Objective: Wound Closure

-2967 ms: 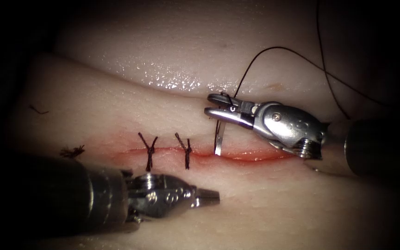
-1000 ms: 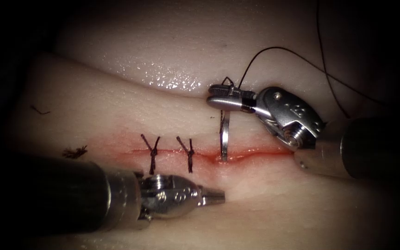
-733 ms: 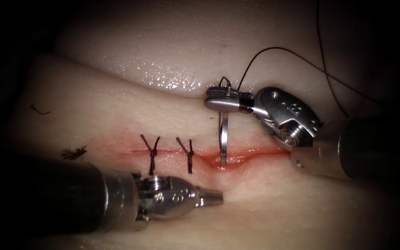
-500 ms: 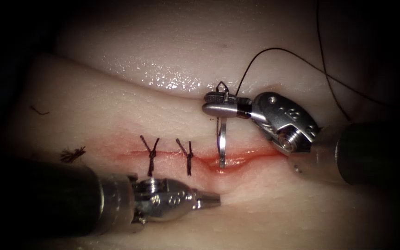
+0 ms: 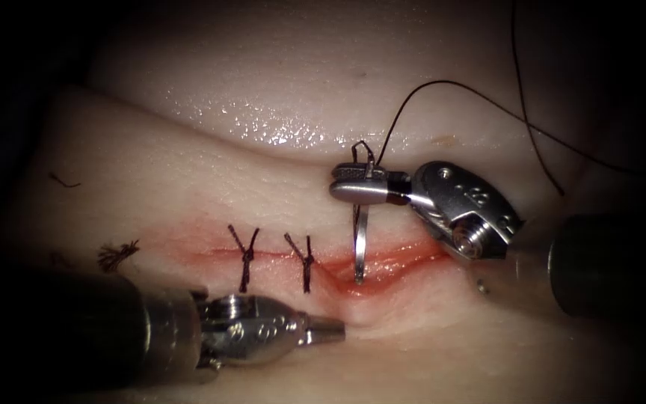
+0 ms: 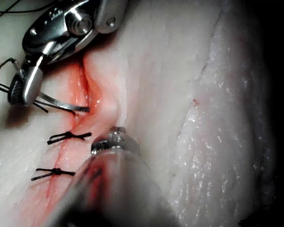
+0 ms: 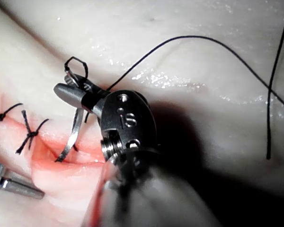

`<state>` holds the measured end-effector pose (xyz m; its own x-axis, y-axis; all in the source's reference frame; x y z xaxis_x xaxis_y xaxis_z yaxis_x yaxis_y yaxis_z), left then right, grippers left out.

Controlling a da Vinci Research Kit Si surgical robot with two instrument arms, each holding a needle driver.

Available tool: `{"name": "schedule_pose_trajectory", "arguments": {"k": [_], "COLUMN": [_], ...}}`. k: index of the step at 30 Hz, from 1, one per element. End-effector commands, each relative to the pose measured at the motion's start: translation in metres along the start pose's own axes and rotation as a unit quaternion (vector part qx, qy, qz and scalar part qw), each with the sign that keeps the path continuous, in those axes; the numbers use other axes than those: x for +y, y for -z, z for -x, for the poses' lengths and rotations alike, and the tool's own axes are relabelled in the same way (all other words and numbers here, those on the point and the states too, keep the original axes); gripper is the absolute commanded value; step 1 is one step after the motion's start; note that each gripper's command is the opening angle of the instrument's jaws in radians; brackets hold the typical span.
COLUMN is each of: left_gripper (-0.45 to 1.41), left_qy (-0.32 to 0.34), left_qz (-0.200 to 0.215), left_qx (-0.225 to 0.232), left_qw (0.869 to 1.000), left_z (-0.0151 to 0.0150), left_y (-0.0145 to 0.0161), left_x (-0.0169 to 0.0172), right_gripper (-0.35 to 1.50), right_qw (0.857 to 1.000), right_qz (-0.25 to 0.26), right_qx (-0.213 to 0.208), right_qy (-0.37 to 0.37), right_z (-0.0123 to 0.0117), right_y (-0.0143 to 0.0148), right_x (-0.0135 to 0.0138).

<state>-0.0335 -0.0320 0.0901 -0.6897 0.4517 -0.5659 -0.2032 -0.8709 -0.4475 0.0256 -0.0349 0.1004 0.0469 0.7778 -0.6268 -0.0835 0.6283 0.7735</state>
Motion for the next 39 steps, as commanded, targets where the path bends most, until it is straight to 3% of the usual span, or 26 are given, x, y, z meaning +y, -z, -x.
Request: {"name": "schedule_pose_trajectory", "arguments": {"k": [1, 6, 17, 39], "left_gripper": [-0.45, -0.45, -0.45, -0.45], "left_qy": [0.000, 0.000, -0.001, 0.001], "left_qz": [0.000, 0.001, 0.001, 0.000], "left_qx": [0.000, 0.000, 0.000, 0.000], "left_qw": [1.000, 1.000, 1.000, 1.000], "left_z": [0.0002, 0.0002, 0.0003, 0.0000], "left_y": [-0.0009, -0.0009, -0.0007, -0.0010], "left_x": [0.0004, 0.0004, 0.0005, 0.0003], "right_gripper": [-0.35, -0.35, -0.35, -0.35], "right_qw": [1.000, 0.999, 0.998, 0.987], "right_qz": [-0.003, -0.008, -0.030, -0.082], "right_qx": [0.002, -0.010, -0.032, -0.059], "right_qy": [-0.013, -0.048, -0.039, -0.125], "right_z": [0.0005, 0.0010, 0.0027, 0.0033], "right_y": [-0.0009, -0.0009, -0.0007, -0.0012], "right_x": [0.0001, -0.0003, -0.0017, -0.0058]}}
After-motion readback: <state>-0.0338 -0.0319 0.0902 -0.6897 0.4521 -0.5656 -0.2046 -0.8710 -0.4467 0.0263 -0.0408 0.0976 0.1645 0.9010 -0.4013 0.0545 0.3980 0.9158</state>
